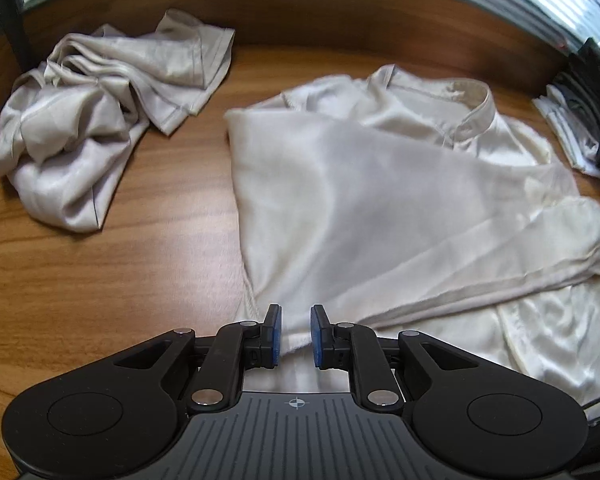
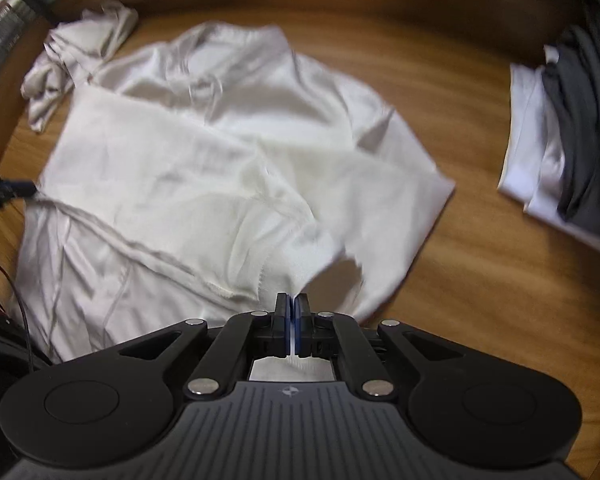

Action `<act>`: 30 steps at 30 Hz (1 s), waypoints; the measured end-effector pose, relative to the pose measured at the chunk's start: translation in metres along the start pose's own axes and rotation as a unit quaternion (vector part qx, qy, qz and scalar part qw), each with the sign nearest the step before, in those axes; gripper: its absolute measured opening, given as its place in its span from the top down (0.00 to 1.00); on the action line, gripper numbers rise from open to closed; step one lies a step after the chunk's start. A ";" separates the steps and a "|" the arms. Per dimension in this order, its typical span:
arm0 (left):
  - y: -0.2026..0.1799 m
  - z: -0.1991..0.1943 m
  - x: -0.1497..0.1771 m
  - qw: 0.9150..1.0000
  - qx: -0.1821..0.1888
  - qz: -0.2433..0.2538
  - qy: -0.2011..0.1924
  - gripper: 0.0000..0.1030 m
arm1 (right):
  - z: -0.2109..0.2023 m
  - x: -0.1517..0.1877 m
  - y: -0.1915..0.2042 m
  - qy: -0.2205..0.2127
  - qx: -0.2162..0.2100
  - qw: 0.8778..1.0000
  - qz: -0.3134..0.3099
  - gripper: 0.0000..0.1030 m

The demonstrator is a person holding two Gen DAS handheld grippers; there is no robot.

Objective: Fold clothes

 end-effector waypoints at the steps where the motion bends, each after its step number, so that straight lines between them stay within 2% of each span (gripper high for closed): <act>1: -0.001 -0.001 -0.003 1.000 0.000 0.002 -0.002 0.82 | 0.002 0.002 0.002 0.000 0.005 1.000 0.002 0.94; 3: -0.002 -0.002 -0.009 1.000 0.001 0.005 -0.007 0.81 | -0.001 0.003 0.002 -0.012 0.011 1.000 0.022 0.77; 5: -0.003 -0.001 -0.014 1.000 0.002 0.008 -0.010 0.81 | -0.008 -0.001 -0.001 -0.032 0.013 0.998 0.050 0.69; 7: -0.004 0.004 -0.019 1.000 0.003 0.011 -0.008 0.81 | -0.014 -0.007 -0.005 -0.050 0.011 0.995 0.081 0.65; 8: -0.005 0.006 -0.021 1.000 0.003 0.013 -0.008 0.81 | -0.014 -0.010 -0.008 -0.052 0.008 0.994 0.101 0.60; 9: -0.006 0.008 -0.022 1.000 0.005 0.015 -0.007 0.81 | -0.011 -0.012 -0.012 -0.049 0.005 0.992 0.120 0.59; 13: -0.009 0.017 -0.028 1.000 0.009 0.023 -0.004 0.80 | 0.015 -0.013 -0.027 -0.019 -0.005 0.981 0.191 0.59; 14: -0.009 0.019 -0.029 1.000 0.009 0.023 -0.003 0.80 | 0.023 -0.011 -0.029 -0.014 -0.010 0.978 0.207 0.64; 15: -0.010 0.020 -0.030 1.000 0.009 0.022 -0.001 0.80 | 0.027 -0.010 -0.031 -0.011 -0.014 0.976 0.216 0.84; 16: -0.009 0.022 -0.031 1.000 0.009 0.022 -0.001 0.80 | 0.030 -0.009 -0.031 -0.011 -0.018 0.975 0.222 0.94; 17: -0.009 0.023 -0.031 1.000 0.009 0.020 -0.001 0.80 | 0.030 -0.009 -0.030 -0.014 -0.014 0.975 0.223 0.96; 21: -0.003 0.023 -0.034 1.000 0.007 0.008 -0.002 0.79 | 0.028 -0.009 -0.031 -0.026 0.036 0.977 0.210 0.96; 25: 0.008 0.021 -0.037 1.000 -0.002 -0.004 -0.005 0.74 | 0.036 -0.006 -0.025 -0.026 0.063 0.981 0.181 0.95; 30: 0.027 0.012 -0.040 0.999 -0.012 -0.031 -0.016 0.72 | 0.011 0.000 -0.015 -0.063 0.084 0.980 0.172 0.83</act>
Point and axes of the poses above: each gripper's, at about its wrist camera, not at the fingertips, and z roughly the way its jaws point, y to its left, x to its underside, the point moved 4 cm from there along z, roughly the way its jaws point, and after that the axes turned 10 degrees about x, right-handed, at the moved point
